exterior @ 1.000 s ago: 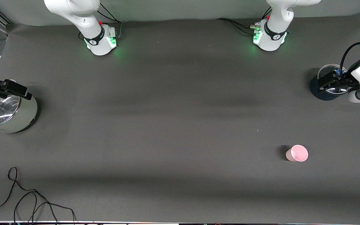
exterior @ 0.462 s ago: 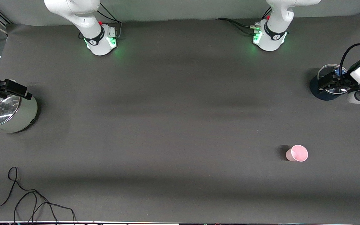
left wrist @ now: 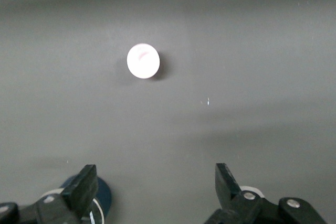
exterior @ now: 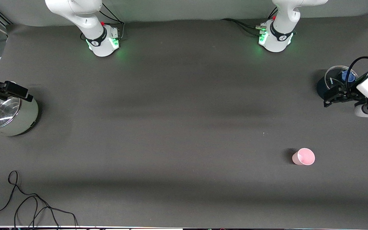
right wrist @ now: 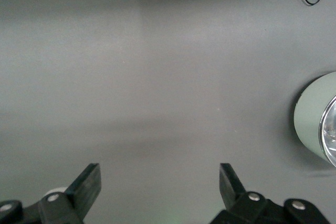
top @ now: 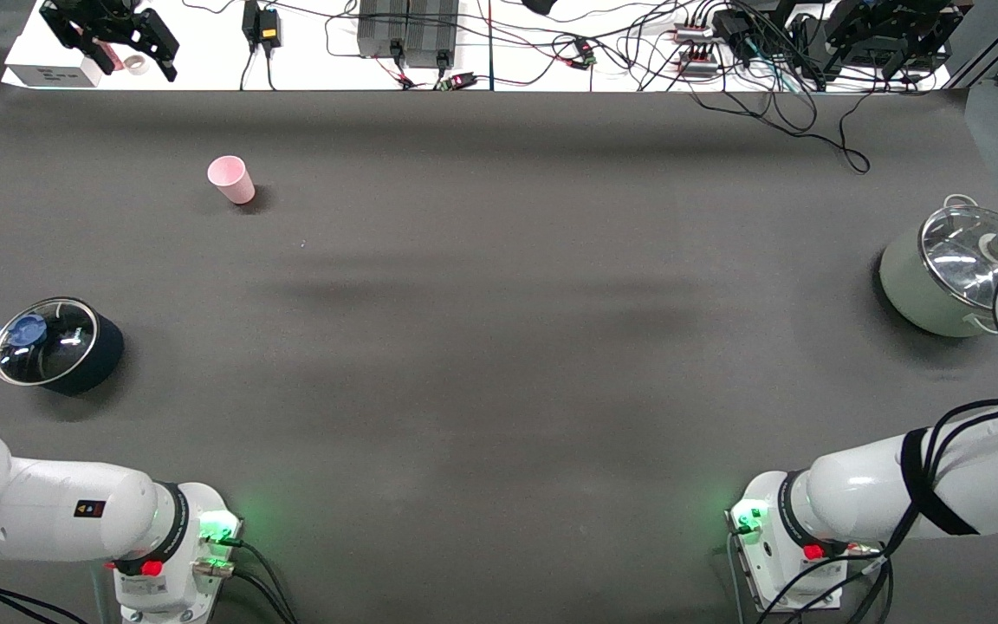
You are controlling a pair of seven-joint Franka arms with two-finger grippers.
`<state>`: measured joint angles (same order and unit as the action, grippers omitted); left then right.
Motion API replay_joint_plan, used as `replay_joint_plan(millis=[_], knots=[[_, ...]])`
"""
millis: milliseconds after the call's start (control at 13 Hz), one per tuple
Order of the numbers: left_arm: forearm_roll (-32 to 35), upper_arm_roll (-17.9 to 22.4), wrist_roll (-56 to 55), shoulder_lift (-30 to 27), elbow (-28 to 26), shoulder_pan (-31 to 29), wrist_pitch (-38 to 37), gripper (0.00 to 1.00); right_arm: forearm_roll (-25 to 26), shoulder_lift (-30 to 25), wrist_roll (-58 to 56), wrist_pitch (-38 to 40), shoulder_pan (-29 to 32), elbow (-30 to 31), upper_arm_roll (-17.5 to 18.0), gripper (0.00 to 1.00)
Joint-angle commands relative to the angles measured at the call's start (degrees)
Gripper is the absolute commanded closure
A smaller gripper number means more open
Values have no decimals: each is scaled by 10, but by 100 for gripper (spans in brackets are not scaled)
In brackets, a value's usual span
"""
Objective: Transfer pink cup from left to right arm
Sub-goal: 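Move the left gripper down toward the pink cup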
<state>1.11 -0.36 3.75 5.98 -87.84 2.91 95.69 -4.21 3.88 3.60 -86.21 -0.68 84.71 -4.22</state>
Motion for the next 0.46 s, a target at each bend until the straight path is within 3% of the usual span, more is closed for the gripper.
replay_joint_plan(millis=[0,385], knots=[[12,7,53,10,16,-1,28,0,-9,2,-12,12,3,-10,0,0],[-80,5,309,50,17,-114,70,0,-9,2,-13,15,2,-9,0,0]])
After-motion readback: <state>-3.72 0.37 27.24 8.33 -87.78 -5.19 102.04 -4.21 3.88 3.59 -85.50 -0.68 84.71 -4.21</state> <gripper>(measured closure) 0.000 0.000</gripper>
